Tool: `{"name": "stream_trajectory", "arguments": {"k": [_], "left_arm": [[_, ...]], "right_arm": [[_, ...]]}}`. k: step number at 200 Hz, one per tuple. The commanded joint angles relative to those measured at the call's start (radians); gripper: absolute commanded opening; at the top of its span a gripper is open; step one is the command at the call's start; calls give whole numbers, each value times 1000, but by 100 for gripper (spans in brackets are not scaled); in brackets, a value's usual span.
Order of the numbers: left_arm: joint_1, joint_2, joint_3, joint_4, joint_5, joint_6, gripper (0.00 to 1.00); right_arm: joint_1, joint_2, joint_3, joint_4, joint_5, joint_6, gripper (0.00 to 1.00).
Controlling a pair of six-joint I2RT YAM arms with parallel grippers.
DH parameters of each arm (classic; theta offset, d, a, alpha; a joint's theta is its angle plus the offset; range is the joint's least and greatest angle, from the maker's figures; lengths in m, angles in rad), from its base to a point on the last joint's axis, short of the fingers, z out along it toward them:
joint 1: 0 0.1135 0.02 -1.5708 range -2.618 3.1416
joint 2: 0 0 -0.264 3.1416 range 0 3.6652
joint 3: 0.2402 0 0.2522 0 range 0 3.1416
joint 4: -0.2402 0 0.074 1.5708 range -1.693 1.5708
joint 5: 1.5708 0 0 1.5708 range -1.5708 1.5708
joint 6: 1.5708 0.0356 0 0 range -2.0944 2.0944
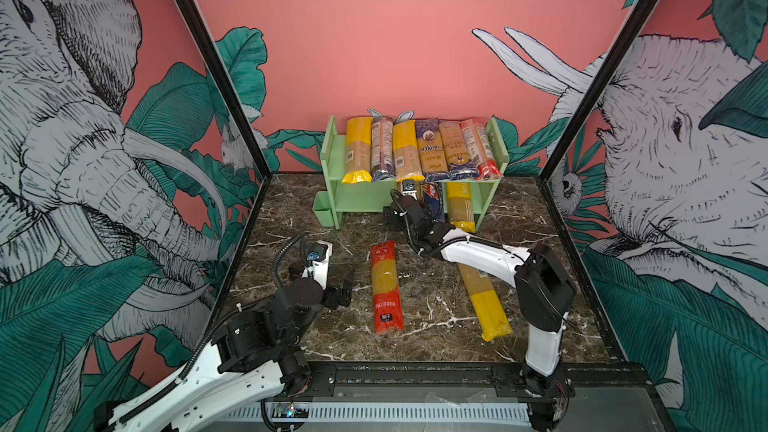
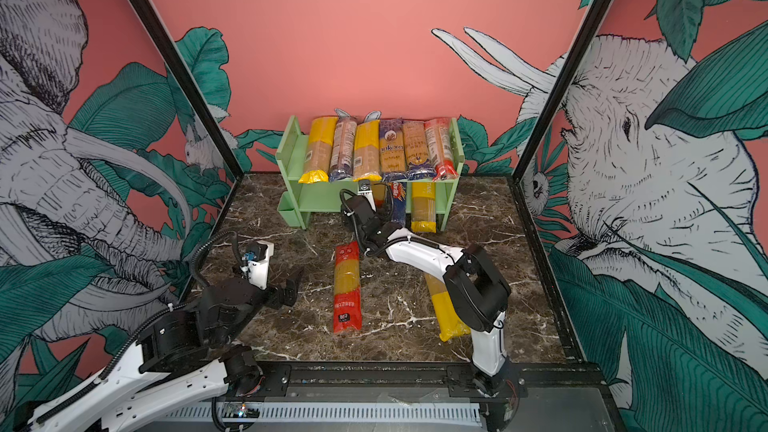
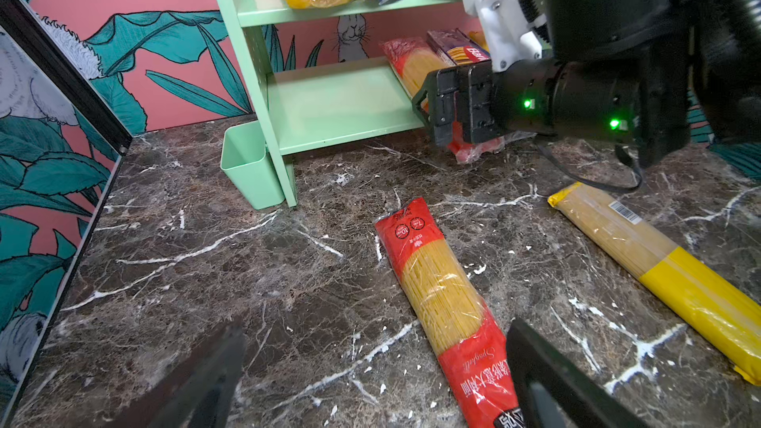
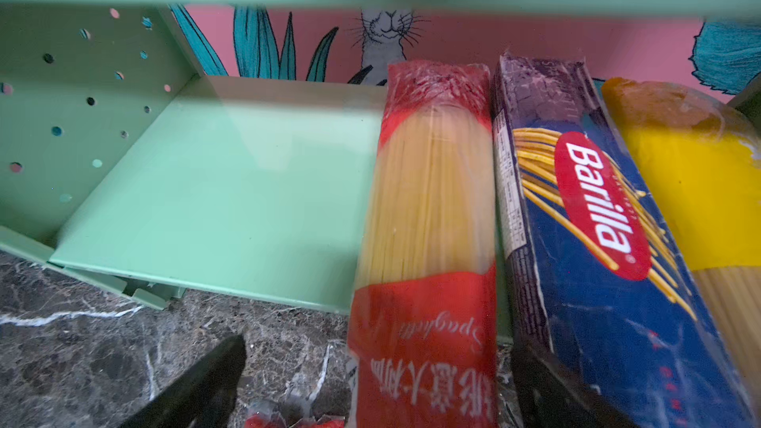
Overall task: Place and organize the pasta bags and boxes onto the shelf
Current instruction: 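Carry the red pack to the lower shelf beside the Barilla box, then open the right gripper and draw it back toward the yellow pack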
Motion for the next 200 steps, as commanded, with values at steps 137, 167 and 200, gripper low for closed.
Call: {"name": "stream_trajectory", "arguments": {"k": [137, 167, 200], "left_arm": [[-3, 11, -84, 21, 8, -182, 99], [-3, 102, -112, 47, 27, -234, 99], [-2, 185, -156, 143, 84, -286, 99]], "right_arm": [[197, -674, -609, -80, -15, 55, 99], [223, -887, -775, -169, 26, 113, 99], [227, -1111, -875, -359, 86, 173, 99]]}}
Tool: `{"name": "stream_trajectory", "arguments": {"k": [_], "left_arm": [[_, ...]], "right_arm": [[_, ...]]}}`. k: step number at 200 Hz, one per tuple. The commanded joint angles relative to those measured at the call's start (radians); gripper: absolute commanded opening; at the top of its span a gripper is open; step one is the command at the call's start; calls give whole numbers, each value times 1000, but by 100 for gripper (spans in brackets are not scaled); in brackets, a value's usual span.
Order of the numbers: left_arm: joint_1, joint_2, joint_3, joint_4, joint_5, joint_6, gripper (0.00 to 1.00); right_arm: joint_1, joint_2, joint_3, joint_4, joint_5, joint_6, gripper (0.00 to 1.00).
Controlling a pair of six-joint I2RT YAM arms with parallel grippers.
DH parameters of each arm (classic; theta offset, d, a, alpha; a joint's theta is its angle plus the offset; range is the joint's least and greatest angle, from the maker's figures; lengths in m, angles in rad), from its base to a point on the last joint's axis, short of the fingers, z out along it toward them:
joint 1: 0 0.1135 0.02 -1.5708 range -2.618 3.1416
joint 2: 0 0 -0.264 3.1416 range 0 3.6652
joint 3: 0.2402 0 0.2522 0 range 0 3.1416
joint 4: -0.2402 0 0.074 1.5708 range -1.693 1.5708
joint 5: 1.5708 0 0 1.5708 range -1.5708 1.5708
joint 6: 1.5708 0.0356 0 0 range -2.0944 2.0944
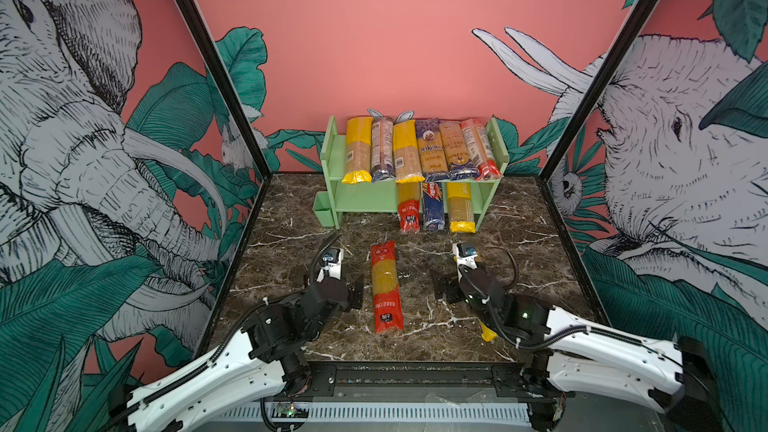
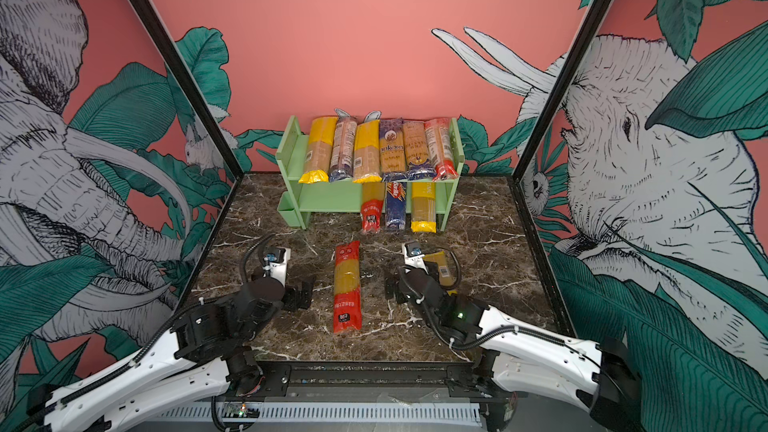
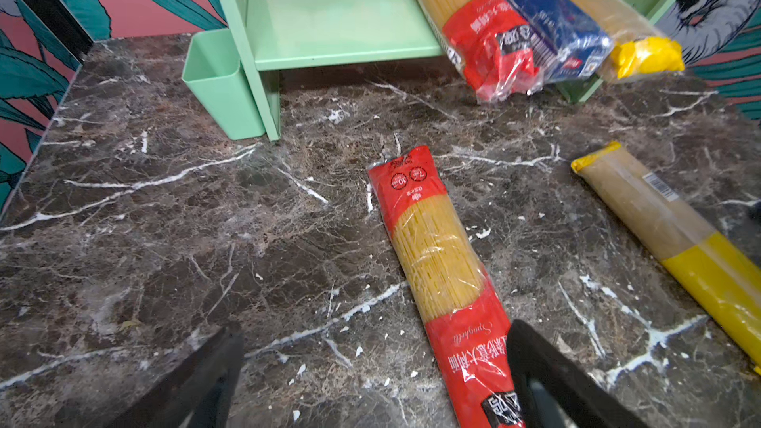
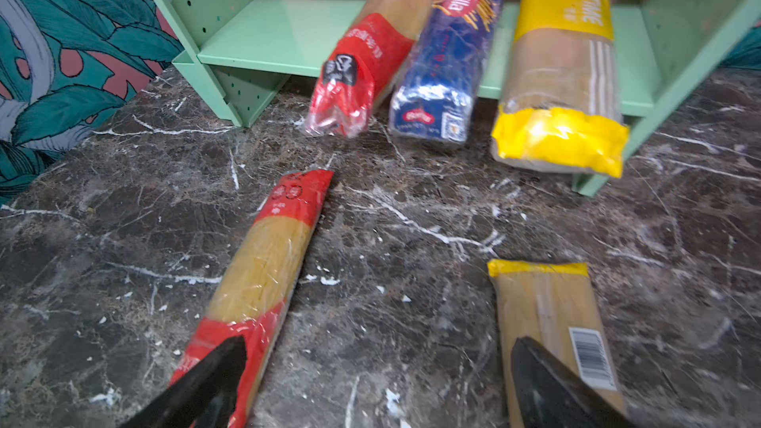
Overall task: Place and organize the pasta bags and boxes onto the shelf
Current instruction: 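Open the right gripper and draw it back toward the yellow pack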
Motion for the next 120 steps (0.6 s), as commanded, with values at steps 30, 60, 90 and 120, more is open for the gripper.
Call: {"name": "stream_trajectory", "arguments": {"k": [30, 60, 90, 120], "left_arm": [[-5, 74, -92, 175, 65, -145, 100], [-66, 183, -93, 188, 36, -225, 99], [-255, 345, -27, 151, -113, -300, 99], [-425, 466, 47, 29, -249, -453, 100]], "right_arm": [[7, -272, -84, -299, 124, 94, 99], [7, -339, -84, -384, 146, 83, 99], [6, -320, -52, -406, 141, 54, 99], [5, -259, -8, -412, 134, 50, 99]]}}
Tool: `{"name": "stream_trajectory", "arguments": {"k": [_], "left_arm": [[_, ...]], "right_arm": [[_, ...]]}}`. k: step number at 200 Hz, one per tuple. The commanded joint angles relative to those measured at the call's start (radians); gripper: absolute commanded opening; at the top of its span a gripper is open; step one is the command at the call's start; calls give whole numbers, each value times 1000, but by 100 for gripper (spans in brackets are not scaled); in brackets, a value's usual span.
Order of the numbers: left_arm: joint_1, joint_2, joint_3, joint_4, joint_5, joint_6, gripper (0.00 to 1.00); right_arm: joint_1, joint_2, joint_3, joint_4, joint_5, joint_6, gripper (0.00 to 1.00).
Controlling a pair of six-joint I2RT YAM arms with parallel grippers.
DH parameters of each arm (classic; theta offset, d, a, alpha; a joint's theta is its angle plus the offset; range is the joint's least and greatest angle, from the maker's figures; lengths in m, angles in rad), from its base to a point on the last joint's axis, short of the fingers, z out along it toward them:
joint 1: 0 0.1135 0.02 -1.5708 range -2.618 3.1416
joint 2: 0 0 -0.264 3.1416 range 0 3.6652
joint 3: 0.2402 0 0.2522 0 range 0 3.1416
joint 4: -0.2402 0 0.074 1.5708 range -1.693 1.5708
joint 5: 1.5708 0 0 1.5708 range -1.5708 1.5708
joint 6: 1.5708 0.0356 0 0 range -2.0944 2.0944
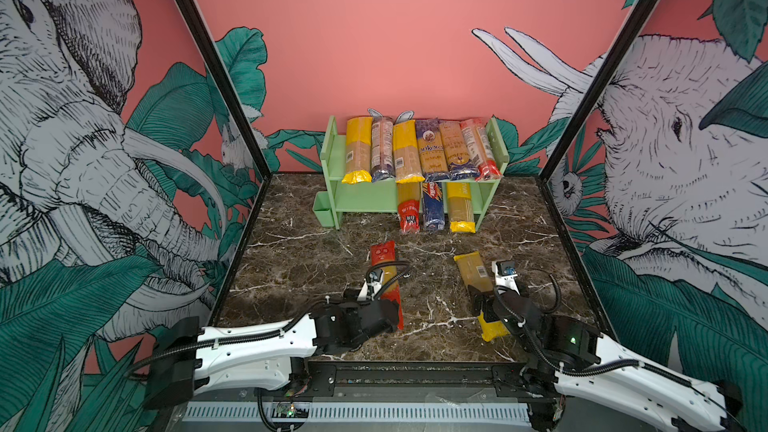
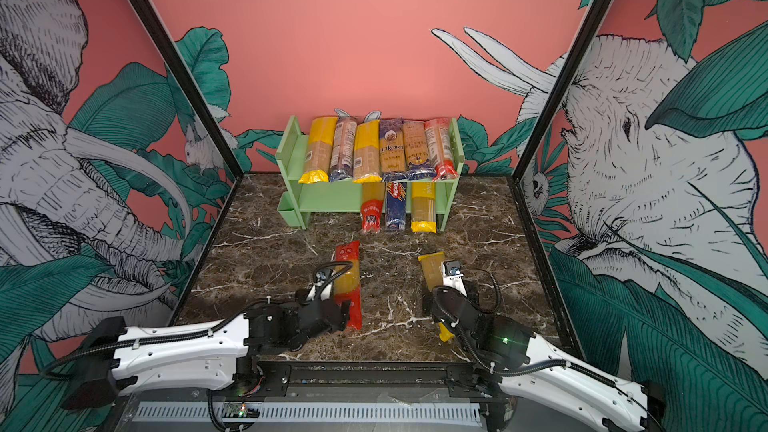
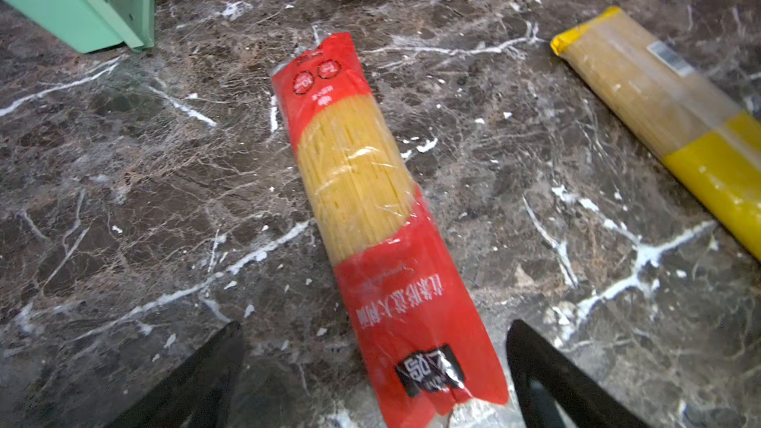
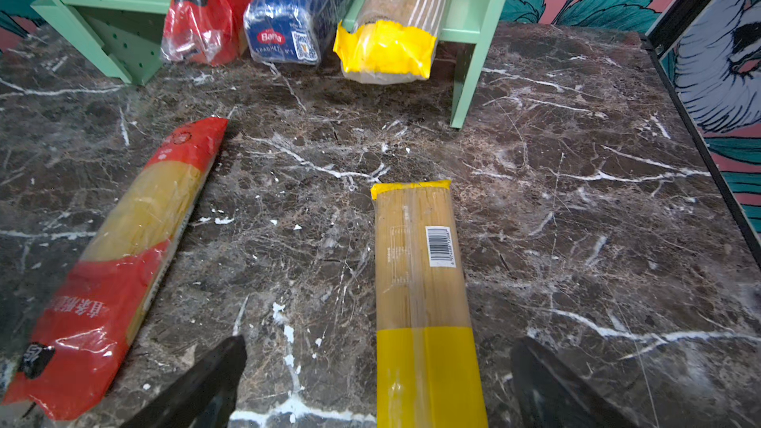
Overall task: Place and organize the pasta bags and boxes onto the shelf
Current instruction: 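Open the right gripper and draw it back toward the yellow pack, then lower the left gripper onto the other red spaghetti pack's end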
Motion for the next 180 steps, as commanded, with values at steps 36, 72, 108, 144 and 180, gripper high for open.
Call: {"name": "stream_trajectory", "arguments": {"k": [36, 72, 108, 144, 180], "left_arm": [[-270, 105, 96, -209, -265, -386, 99], [-473, 176, 116, -323, -383, -677, 99], [-614, 407, 264, -623, -417, -1002, 100], [-679, 466, 327, -836, -409, -1132, 100], [-677, 144, 14, -464, -440, -976, 99]], "right_arm": [[5, 76, 103, -16, -1, -27, 99], [6, 74, 175, -79, 5, -33, 99], [6, 47, 214, -131, 11, 3, 99], [8, -14, 157, -103, 0, 45, 99], [7, 25, 162, -80, 10, 22, 99]]}}
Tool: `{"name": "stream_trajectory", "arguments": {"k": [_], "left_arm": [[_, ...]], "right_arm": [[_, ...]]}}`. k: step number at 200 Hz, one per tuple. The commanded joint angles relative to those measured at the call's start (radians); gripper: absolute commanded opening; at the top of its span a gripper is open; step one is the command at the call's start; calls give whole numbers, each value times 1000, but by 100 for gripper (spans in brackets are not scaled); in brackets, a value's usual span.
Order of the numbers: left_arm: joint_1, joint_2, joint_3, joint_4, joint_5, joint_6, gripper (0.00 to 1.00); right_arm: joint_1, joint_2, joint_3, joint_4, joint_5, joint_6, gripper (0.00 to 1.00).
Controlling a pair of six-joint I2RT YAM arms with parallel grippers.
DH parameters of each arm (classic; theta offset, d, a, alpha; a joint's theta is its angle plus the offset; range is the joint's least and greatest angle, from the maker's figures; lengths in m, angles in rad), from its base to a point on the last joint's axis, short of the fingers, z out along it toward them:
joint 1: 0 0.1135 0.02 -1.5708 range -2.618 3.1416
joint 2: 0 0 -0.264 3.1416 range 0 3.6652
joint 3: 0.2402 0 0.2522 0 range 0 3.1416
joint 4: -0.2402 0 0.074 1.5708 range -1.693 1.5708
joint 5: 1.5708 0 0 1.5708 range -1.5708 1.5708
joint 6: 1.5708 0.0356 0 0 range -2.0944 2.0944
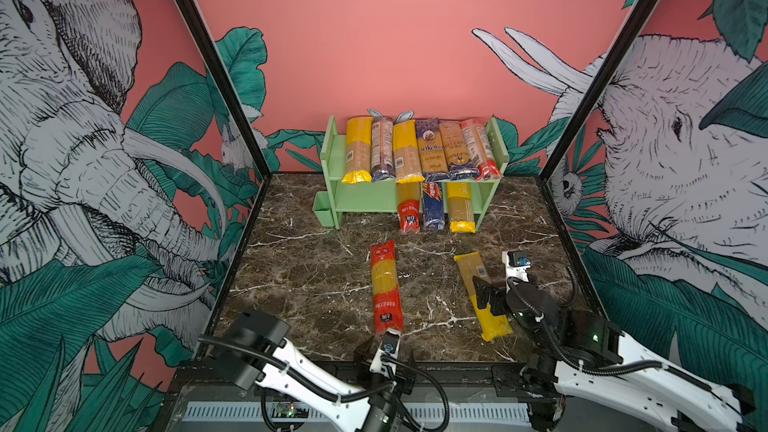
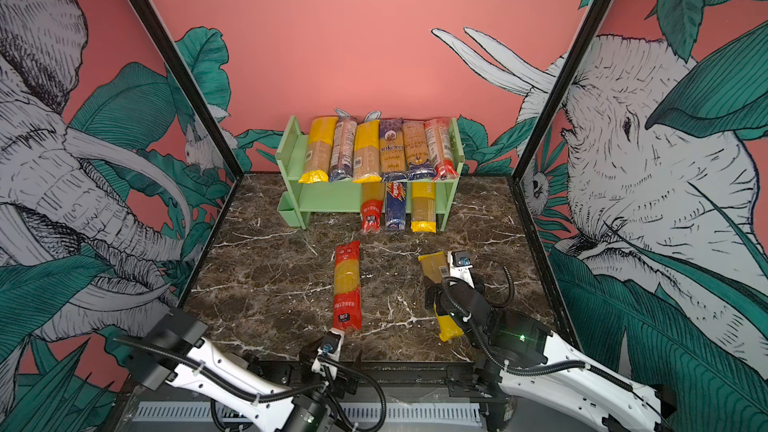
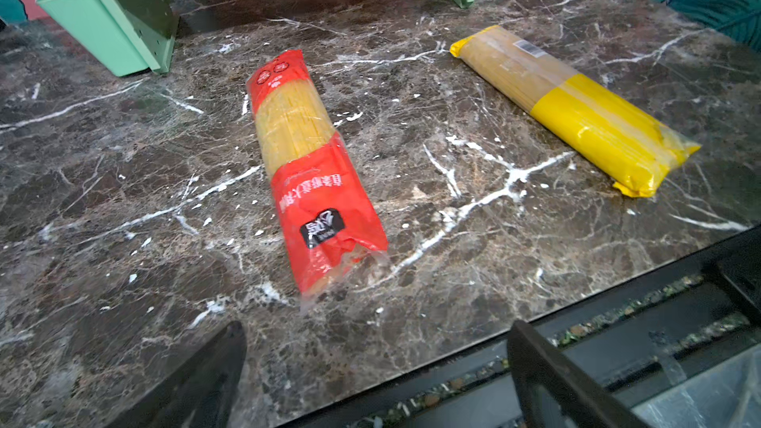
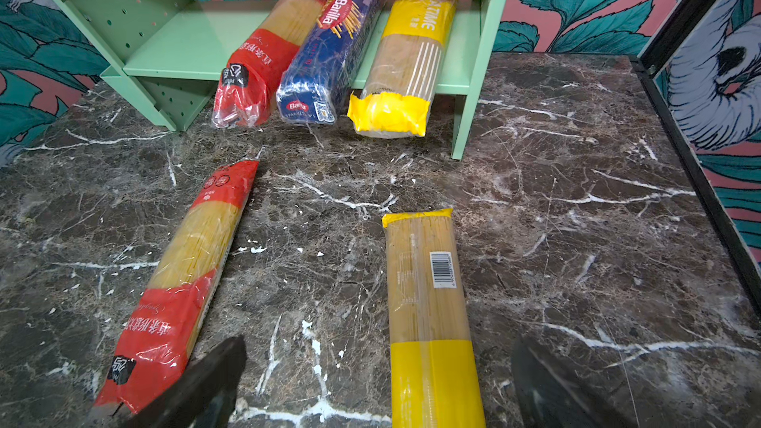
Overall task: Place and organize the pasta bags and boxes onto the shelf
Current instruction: 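Lower the left gripper onto the other red spaghetti pack's end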
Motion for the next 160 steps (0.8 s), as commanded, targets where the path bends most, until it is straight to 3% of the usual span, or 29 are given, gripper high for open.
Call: {"name": "stream_trajectory", "arguments": {"k": [1, 17, 58, 111, 160], "left_arm": [[4, -192, -158, 138, -70, 29, 100], [21, -295, -229, 212, -68, 104, 99], [109, -427, -257, 123, -23, 187, 100], [343, -725, -437, 390, 147, 548, 100], [511, -761, -472, 498, 281, 738, 100]], "right_arm": [[6, 29, 0, 22, 19, -3, 99], [8, 55, 9, 45, 31, -34, 99], [6, 102, -26, 146, 47, -70, 99], [3, 217, -21, 227, 57, -90, 99], [-6, 307, 26, 264, 60, -116, 99]]}}
